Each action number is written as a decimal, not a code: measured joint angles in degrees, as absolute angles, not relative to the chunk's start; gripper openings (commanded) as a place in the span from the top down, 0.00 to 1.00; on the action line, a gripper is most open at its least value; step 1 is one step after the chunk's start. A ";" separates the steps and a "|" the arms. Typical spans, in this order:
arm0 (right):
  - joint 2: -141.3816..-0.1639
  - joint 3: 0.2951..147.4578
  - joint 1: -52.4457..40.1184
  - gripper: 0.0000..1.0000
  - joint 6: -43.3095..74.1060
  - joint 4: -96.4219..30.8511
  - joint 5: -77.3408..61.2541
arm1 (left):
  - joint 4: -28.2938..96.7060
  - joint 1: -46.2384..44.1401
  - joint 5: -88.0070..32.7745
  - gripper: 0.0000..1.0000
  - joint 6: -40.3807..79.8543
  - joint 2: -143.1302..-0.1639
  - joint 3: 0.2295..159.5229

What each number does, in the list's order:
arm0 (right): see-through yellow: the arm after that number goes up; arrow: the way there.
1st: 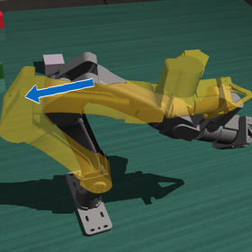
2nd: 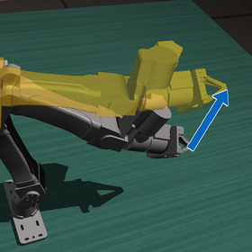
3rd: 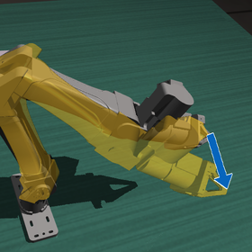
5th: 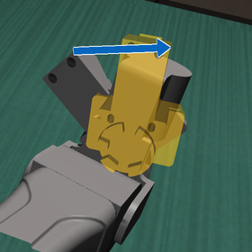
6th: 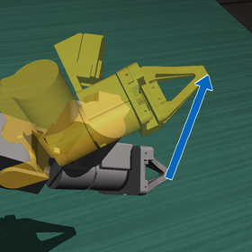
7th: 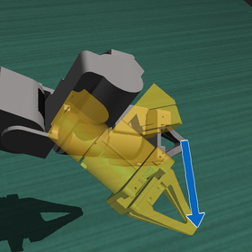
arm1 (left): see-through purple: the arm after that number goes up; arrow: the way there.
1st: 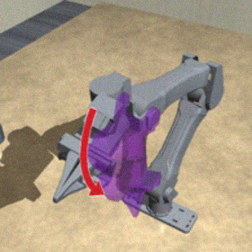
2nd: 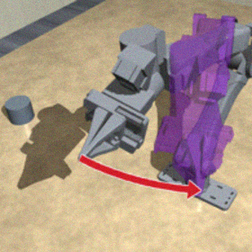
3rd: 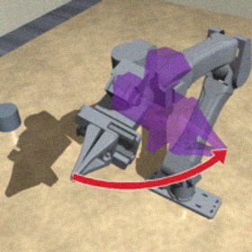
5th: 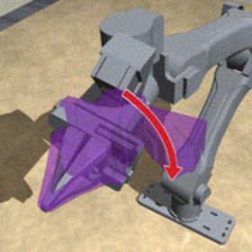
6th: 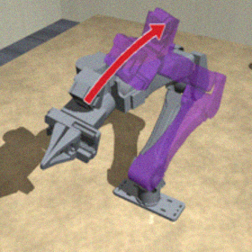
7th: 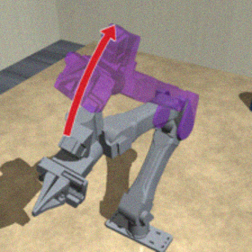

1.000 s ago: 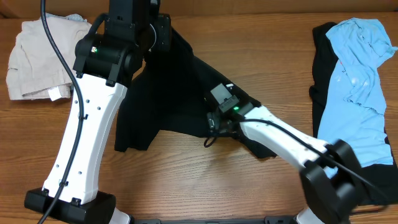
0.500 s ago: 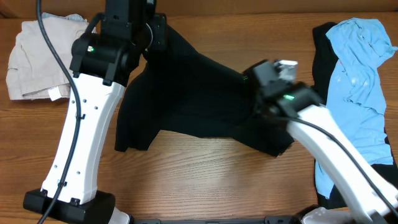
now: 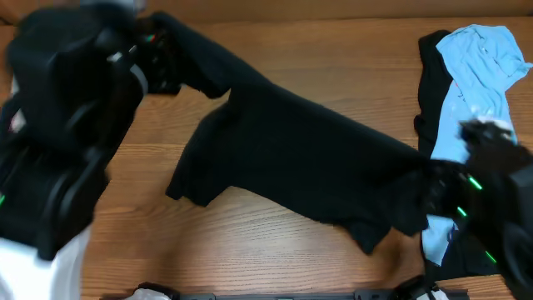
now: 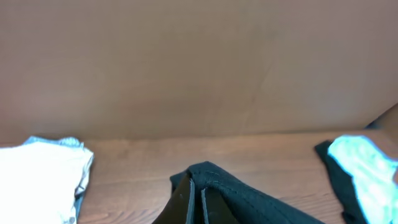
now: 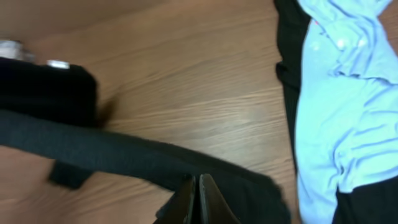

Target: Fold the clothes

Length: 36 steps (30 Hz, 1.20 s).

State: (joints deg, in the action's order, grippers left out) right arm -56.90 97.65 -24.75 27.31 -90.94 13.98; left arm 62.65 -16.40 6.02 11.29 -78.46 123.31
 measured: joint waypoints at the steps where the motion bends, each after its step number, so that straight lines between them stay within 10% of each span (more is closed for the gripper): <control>1: -55.55 100.27 -24.75 0.96 27.31 -93.21 12.91 | 62.83 -16.40 5.98 0.96 11.55 -76.58 123.33; 12: -58.02 104.71 -24.75 0.96 25.93 -94.30 10.55 | 69.76 -16.40 8.25 0.96 12.36 -66.85 124.57; 36: -115.20 90.87 -12.97 0.96 16.49 -65.10 9.91 | 70.24 -16.40 14.41 0.96 12.93 -109.84 124.11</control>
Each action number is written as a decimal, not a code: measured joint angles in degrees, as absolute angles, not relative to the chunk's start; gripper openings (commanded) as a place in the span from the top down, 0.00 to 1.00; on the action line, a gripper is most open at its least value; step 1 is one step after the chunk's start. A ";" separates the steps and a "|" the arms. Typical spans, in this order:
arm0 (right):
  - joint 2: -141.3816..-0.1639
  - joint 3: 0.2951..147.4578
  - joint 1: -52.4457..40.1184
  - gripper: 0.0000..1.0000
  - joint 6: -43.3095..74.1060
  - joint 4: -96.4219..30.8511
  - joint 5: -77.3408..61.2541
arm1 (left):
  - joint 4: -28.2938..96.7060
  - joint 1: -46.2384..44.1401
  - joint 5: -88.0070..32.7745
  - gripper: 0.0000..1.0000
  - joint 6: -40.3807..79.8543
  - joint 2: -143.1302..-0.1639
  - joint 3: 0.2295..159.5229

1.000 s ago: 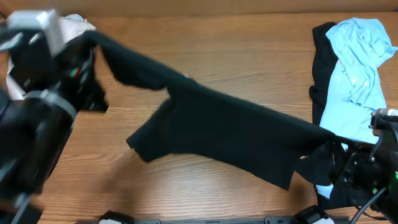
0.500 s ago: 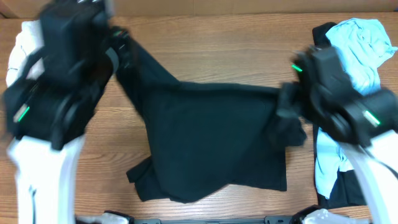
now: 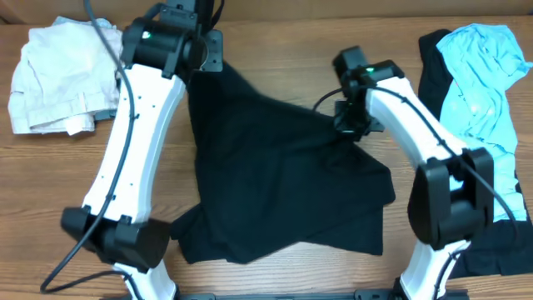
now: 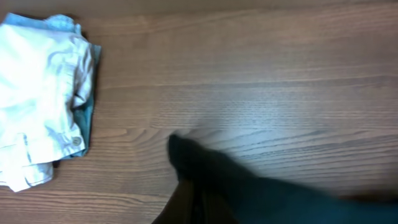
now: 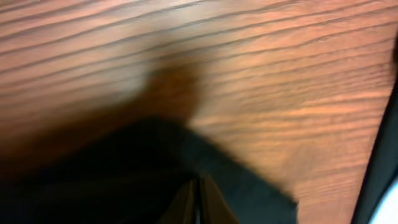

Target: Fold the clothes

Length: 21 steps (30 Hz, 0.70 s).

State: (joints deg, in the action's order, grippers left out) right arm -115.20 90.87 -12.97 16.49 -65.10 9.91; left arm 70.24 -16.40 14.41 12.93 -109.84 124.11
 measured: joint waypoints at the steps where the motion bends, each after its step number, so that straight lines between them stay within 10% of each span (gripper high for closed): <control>1: -116.01 90.45 -10.28 0.86 16.10 -63.81 9.43 | 70.11 -16.40 14.39 0.96 12.93 -110.72 124.11; 5: -116.22 90.37 -4.21 0.53 13.08 -62.57 5.96 | 69.17 -16.40 14.46 0.96 12.91 -113.01 124.11; 21: -108.53 90.13 -18.57 0.45 8.25 -67.09 -2.52 | 67.02 -16.38 14.90 0.96 12.91 -113.30 124.11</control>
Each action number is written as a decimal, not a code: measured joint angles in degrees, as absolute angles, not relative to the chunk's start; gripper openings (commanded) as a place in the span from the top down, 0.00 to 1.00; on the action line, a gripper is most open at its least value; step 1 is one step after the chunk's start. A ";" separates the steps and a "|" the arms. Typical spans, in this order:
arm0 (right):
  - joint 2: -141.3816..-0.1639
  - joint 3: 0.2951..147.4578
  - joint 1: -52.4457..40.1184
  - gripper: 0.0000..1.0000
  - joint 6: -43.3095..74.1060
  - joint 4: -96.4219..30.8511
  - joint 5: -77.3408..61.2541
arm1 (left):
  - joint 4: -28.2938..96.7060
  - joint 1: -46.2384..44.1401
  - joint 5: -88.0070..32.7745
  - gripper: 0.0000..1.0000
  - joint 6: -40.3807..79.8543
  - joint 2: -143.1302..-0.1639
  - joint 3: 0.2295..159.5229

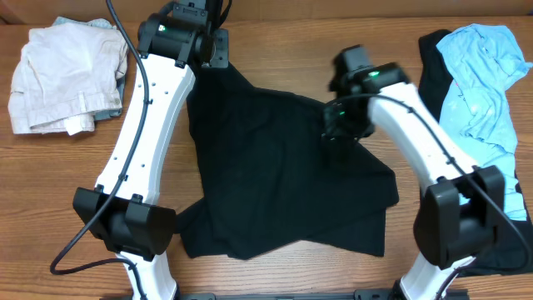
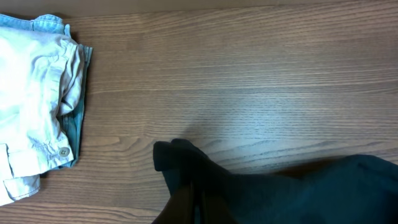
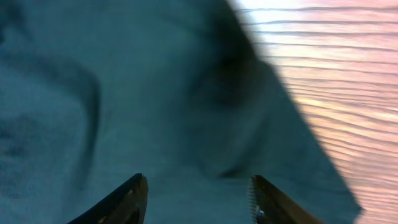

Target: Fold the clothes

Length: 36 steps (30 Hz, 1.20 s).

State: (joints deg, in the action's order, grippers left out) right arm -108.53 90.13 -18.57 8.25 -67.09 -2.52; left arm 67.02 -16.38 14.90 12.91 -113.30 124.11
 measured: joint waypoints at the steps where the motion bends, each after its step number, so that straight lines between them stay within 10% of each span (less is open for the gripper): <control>1: -108.51 88.82 -20.93 0.45 9.47 -65.91 -1.34 | 67.02 -16.38 14.90 0.96 12.91 -113.30 124.11; 19: -108.51 71.05 -24.75 0.44 16.93 -48.88 13.61 | 66.19 -16.38 14.87 0.96 12.93 -113.30 124.11; 21: -108.51 71.05 -24.75 0.59 16.95 -48.88 13.39 | 66.15 -16.38 14.57 0.96 12.93 -113.30 124.11; 23: -108.51 71.05 -24.75 0.96 17.45 -48.82 13.23 | 66.15 -16.38 14.37 0.96 12.93 -113.30 124.11; 36: -101.41 88.58 -17.39 0.96 19.33 -67.37 12.88 | 67.81 -16.34 14.35 0.96 11.84 -112.44 127.96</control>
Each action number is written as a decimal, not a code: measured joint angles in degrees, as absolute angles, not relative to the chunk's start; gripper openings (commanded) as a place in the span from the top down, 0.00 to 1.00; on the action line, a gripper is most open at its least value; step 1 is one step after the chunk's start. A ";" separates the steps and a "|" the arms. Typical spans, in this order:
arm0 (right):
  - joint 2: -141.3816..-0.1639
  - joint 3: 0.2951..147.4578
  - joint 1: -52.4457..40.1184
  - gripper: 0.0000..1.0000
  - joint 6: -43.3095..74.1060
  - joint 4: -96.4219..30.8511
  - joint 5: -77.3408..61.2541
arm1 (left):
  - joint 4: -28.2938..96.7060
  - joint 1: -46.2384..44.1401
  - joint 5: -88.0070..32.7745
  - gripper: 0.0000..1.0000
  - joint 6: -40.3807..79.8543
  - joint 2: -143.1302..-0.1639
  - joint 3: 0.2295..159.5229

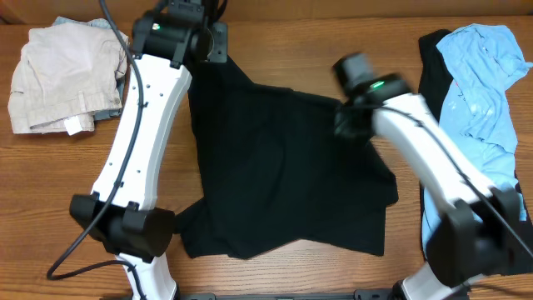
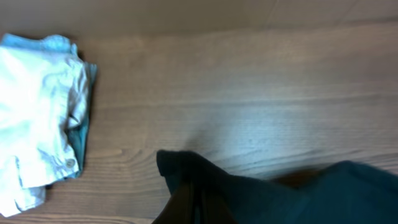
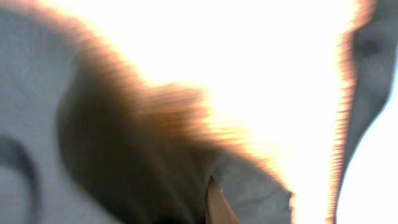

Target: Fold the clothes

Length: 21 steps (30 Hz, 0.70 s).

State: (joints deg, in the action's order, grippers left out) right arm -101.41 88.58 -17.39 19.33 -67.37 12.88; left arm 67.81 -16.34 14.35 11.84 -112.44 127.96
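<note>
A black garment (image 1: 283,175) lies spread on the wooden table (image 1: 275,275). Its far left corner (image 2: 180,165) is pinched in my left gripper (image 1: 218,57), which is shut on it at the back of the table; the dark fingers (image 2: 196,202) meet over the cloth. My right gripper (image 1: 351,125) sits at the garment's far right corner. The right wrist view is blurred and overexposed, but its fingers (image 3: 211,202) appear closed together with dark cloth (image 3: 124,168) around them.
A folded pile of pale shorts (image 1: 62,75) lies at the back left, also in the left wrist view (image 2: 37,118). At the right edge a light blue shirt (image 1: 479,75) lies over another black garment (image 1: 433,92).
My right gripper was open just above the garment's far right part; now it is shut at that corner, a little further right. The left gripper still holds the far left corner.
First both grippers held the black garment stretched in the air across the table. Then it lay on the table with both grippers shut at its far corners. Then the right gripper was open over the cloth, and now it is shut on it again.
</note>
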 measured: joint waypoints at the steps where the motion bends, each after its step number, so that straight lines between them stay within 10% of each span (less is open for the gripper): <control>1: -98.91 92.27 -15.53 0.96 18.92 -69.76 12.75 | 68.05 -16.34 14.35 0.96 11.81 -111.79 128.81; 21: -65.41 131.63 -3.40 0.96 11.92 -97.10 5.96 | 72.16 -16.34 14.70 0.96 13.39 -71.59 135.22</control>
